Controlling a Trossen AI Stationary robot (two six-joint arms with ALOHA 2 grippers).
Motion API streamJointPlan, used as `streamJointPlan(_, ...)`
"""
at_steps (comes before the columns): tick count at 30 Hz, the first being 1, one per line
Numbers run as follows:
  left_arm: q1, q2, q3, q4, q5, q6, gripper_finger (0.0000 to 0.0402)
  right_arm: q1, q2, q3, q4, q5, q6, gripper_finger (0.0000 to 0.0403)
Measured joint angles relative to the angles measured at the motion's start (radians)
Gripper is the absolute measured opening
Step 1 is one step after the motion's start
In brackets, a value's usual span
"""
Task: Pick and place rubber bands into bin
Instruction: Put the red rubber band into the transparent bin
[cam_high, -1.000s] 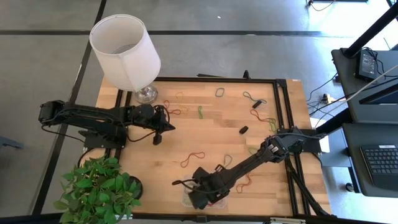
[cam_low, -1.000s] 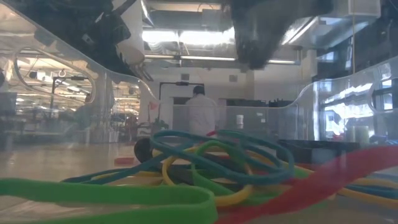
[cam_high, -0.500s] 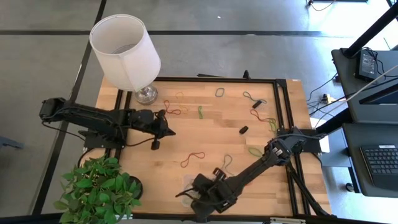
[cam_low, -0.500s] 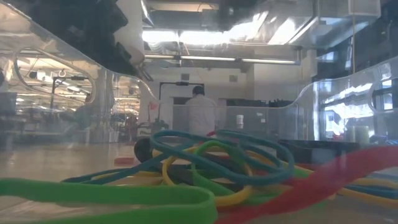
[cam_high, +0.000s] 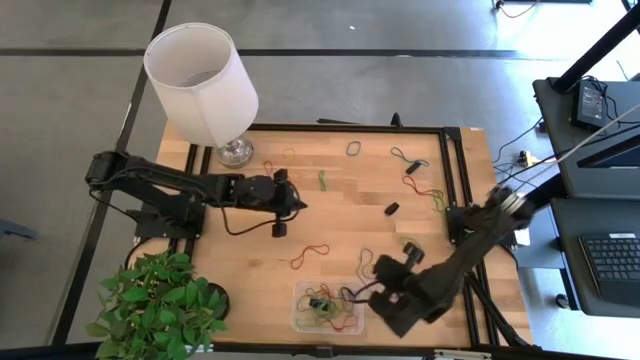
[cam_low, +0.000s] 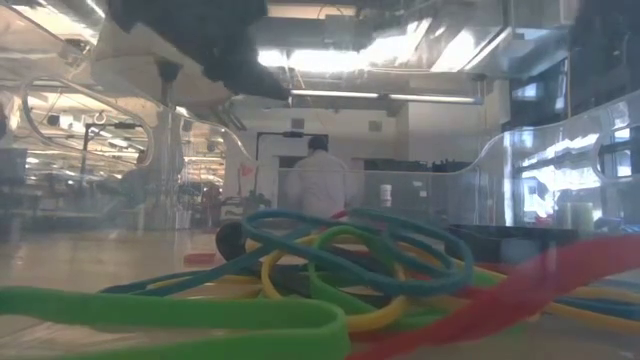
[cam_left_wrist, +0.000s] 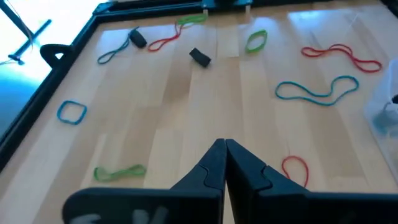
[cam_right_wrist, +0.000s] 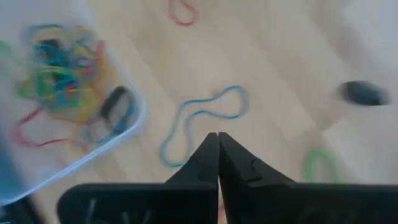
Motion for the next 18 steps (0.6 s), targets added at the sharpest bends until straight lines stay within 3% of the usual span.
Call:
streamJointPlan(4, 0.0, 0.083, 0.102, -0.036, -0.012, 0.0, 0.0002, 0.03, -0.164, -0.28, 0.297, 0.001, -0.015, 0.0003)
streamJointPlan(8, 0.001, 0.15, 0.212, -0.174, -0.023, -0.019, 0.0002, 0.053, -0.27, -0.475, 0.448, 0.0, -0.016, 0.0014)
streamJointPlan(14, 0.026, 0.24, 0.366, -0.392, -0.051, -0.074, 0.0002, 0.057, -0.333, -0.61, 0.543, -0.022, 0.057, 0.002)
streamJointPlan(18, 0.054, 0.266, 0.41, -0.485, -0.052, -0.12, 0.0003, 0.061, -0.366, -0.671, 0.571, -0.04, -0.019, 0.0004)
